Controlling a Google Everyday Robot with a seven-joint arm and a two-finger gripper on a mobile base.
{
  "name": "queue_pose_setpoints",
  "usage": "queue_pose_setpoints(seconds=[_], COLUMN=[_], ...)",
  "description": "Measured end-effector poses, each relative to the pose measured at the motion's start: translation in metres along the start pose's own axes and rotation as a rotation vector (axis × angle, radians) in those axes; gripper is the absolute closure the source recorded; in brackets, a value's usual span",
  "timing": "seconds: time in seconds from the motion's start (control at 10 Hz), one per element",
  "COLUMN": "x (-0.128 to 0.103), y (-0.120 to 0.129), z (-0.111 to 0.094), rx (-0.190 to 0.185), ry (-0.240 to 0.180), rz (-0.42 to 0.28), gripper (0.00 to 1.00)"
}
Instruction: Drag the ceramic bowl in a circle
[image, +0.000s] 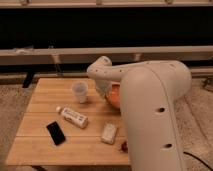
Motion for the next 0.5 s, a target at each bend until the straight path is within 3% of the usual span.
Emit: queue_pose_setpoints(seconds=[0.3,0.5], x=[-0.002,0.004], y=[0.004,-0.012], z=[0.000,0.001], rx=[0.003,0.007], ry=[0.004,0.004], rz=[-0.009,0.003], gripper=[0.96,0.96])
